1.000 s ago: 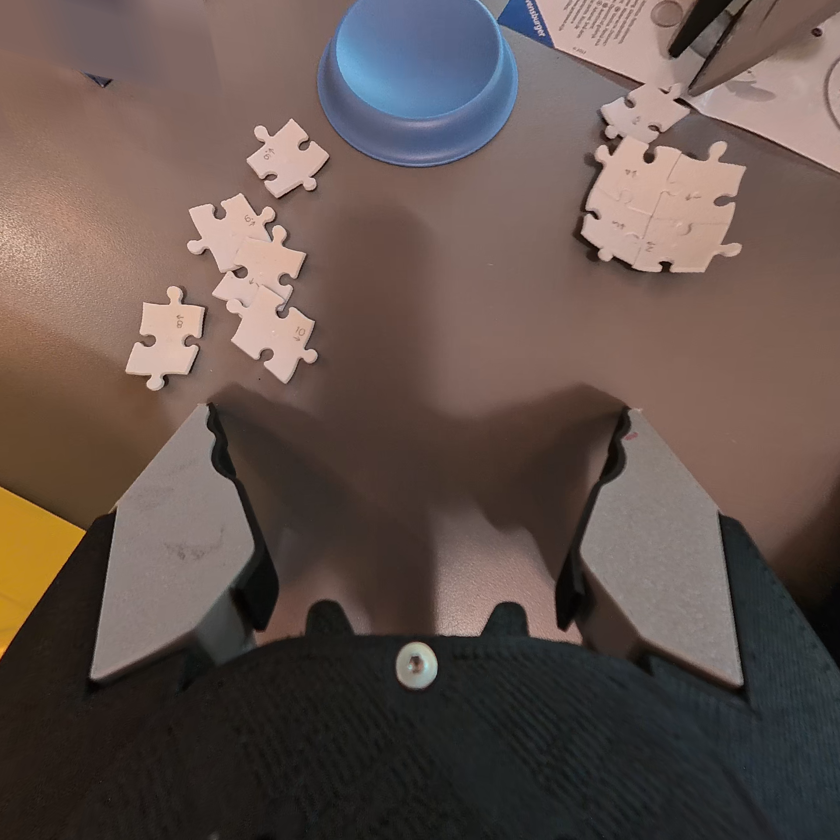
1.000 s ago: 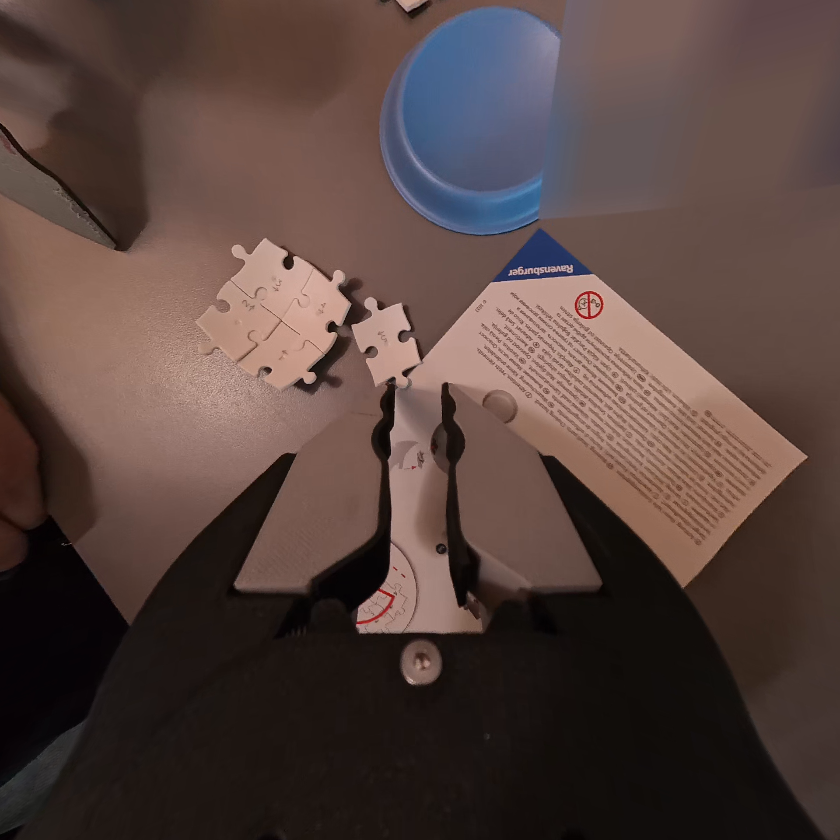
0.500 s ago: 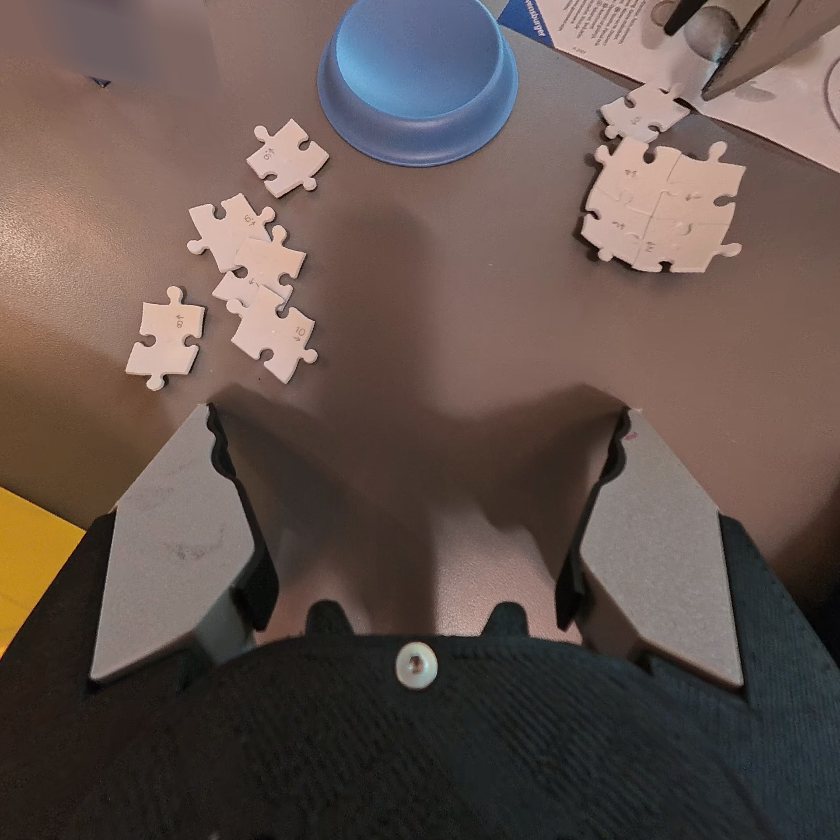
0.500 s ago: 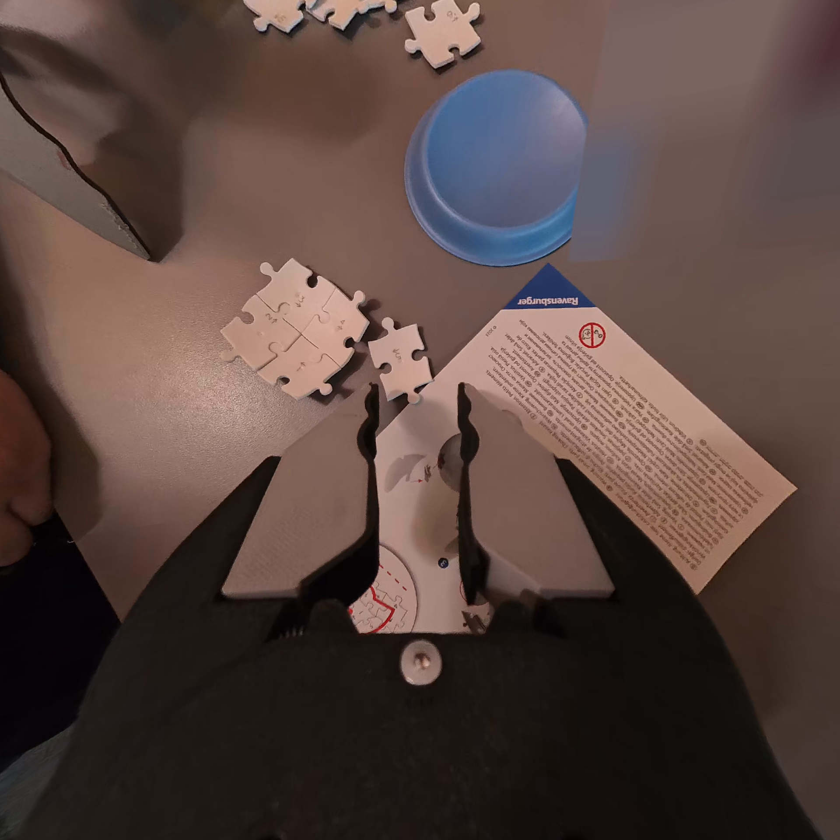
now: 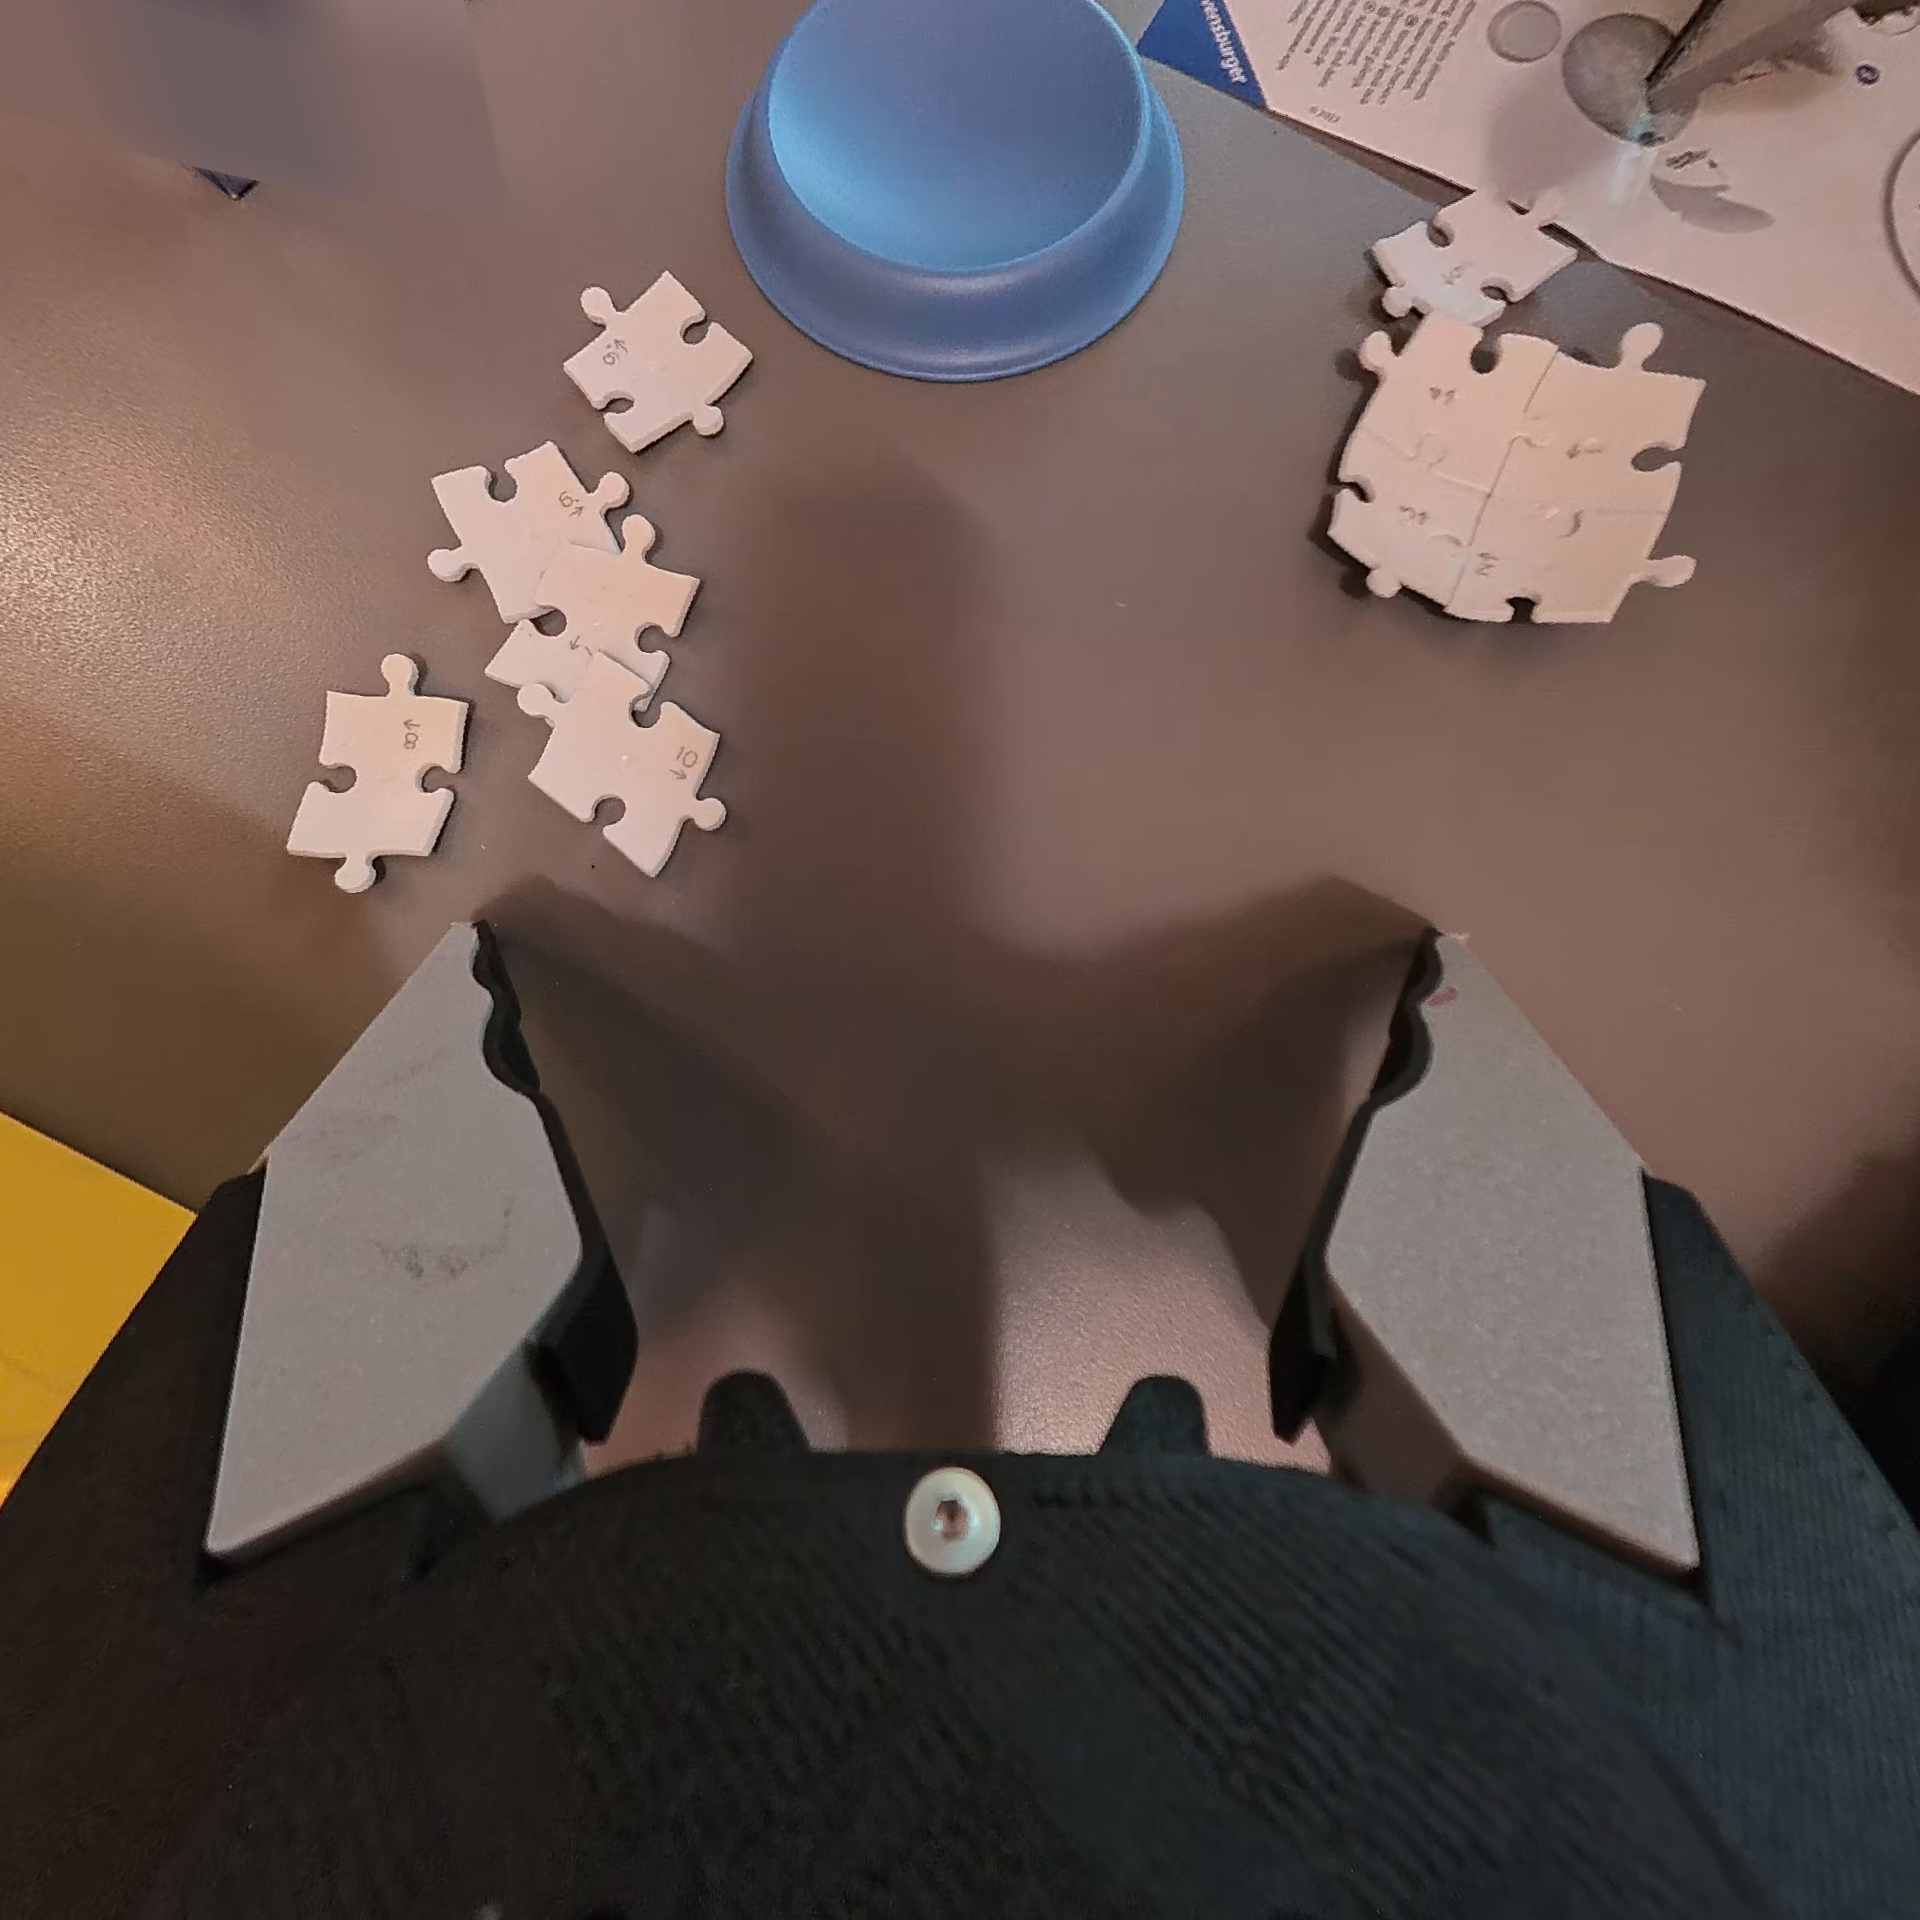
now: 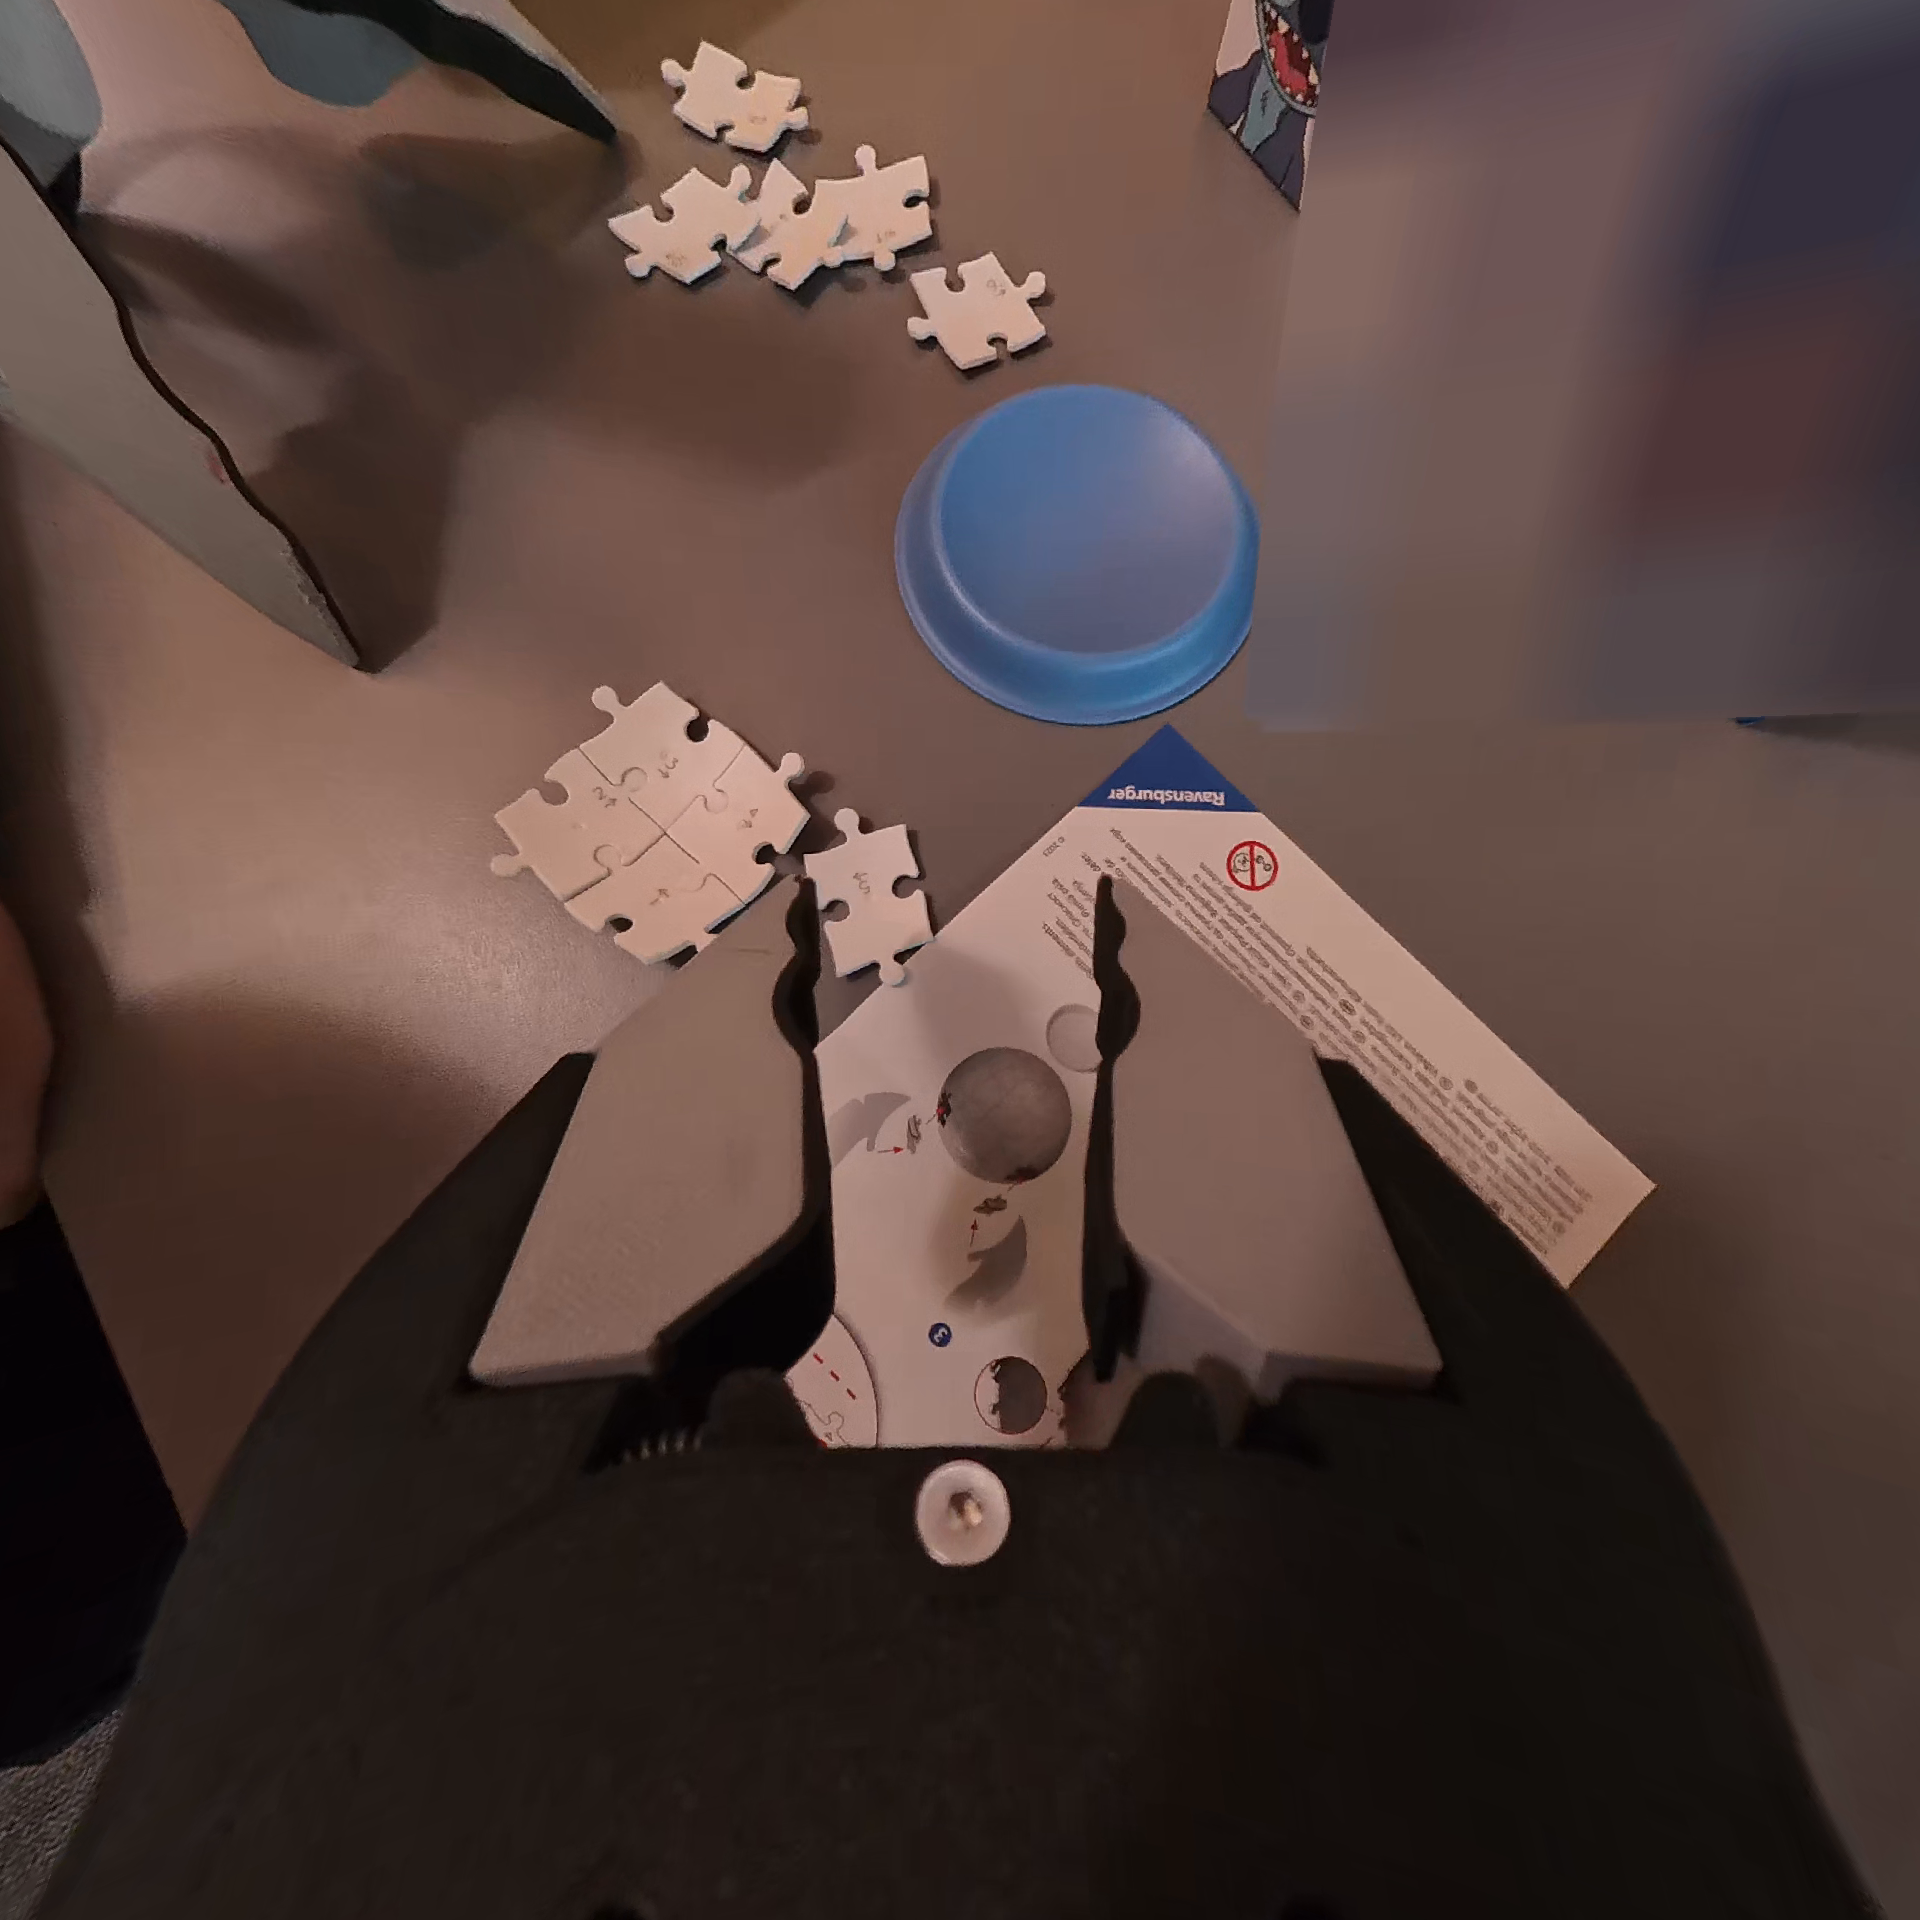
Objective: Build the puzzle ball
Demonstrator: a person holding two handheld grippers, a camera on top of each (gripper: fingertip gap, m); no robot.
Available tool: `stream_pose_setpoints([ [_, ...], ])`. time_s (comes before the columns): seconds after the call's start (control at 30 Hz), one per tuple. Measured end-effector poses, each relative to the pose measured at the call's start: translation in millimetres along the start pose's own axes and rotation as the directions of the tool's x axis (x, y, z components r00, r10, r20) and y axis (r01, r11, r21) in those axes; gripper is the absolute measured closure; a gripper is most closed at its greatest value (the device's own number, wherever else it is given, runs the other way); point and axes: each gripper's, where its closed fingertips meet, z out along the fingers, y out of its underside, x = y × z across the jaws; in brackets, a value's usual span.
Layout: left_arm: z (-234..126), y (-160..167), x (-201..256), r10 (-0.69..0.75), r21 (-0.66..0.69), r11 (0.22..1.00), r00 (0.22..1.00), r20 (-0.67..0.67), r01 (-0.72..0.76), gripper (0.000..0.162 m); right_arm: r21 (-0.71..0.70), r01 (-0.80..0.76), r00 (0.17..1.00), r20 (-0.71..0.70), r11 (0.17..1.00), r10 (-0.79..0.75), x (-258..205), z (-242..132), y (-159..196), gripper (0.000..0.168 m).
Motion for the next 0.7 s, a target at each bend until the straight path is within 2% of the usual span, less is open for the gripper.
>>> stream_pose_setpoints([
  [0.7, -0.1, 0.2, 0.1, 0.000, 0.000, 1.000, 1.000, 0.000, 0.000, 0.003, -0.134, 0.138, 0.987, 0.102, 0.981, -0.125, -22.4, 19.0, 18.9, 0.125],
])
